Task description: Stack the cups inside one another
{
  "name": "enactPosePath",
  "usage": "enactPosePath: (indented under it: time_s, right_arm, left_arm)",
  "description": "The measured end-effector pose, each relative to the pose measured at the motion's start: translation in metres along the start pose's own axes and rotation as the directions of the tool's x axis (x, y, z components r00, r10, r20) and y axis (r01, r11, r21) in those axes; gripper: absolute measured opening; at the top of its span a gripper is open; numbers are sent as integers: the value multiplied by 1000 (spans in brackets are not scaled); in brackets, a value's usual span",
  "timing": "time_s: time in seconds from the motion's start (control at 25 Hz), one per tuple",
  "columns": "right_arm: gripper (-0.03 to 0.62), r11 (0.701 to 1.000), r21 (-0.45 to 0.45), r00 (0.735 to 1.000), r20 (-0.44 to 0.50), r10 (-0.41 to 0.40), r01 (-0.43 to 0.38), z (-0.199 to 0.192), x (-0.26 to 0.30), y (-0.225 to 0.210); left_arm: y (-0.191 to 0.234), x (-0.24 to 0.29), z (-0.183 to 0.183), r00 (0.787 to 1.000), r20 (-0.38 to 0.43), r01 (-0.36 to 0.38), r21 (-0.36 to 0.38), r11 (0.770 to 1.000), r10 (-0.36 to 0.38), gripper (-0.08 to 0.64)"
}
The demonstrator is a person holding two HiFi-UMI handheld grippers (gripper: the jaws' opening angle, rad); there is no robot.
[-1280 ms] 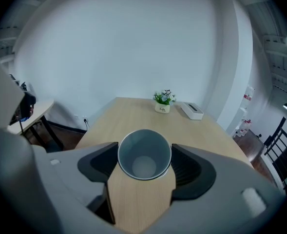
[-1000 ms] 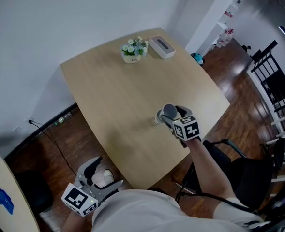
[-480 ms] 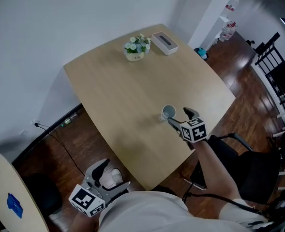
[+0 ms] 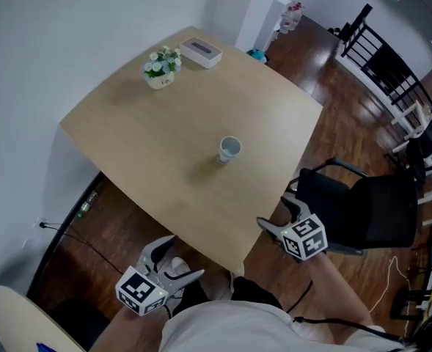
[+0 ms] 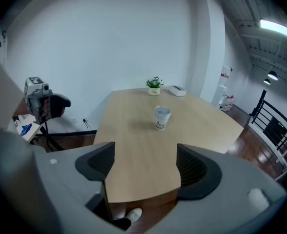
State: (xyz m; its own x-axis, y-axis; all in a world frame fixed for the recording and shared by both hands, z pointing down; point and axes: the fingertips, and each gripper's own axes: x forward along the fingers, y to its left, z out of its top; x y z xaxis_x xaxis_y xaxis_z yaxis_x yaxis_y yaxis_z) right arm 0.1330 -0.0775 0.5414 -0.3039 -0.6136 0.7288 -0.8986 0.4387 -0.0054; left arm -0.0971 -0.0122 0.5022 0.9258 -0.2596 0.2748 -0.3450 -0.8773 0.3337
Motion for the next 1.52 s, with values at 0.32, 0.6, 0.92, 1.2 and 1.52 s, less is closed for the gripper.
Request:
enactPosePath:
  time_s: [0.32,0.6,0.92,1.2,1.52]
  right_arm:
    - [393,999,36,998,58,-12,10,-72,-98,65]
    - [396,1000,-29,996,90,0,2,-162,-182,117]
    - [396,997,-24,979,193,71,-68,-209,-239,165]
    - [394,999,-10,977,207,43,-42,-240,-264,177]
    - [394,1000,11,973,230,19,-22,-248,-275,181]
  left_arm:
    - [-63,18,12,998,22,52,80,995,-54,443]
    - [-172,43,-10,995,-1,97,130,987,-98,443]
    - [-254,19,-59,999,-13,32,137,990,-31,443]
    - [-286,13,-84,999,-45,31,122,992,-25,443]
    - [-312,21,-74,996,-39,87,173,981,-82,443]
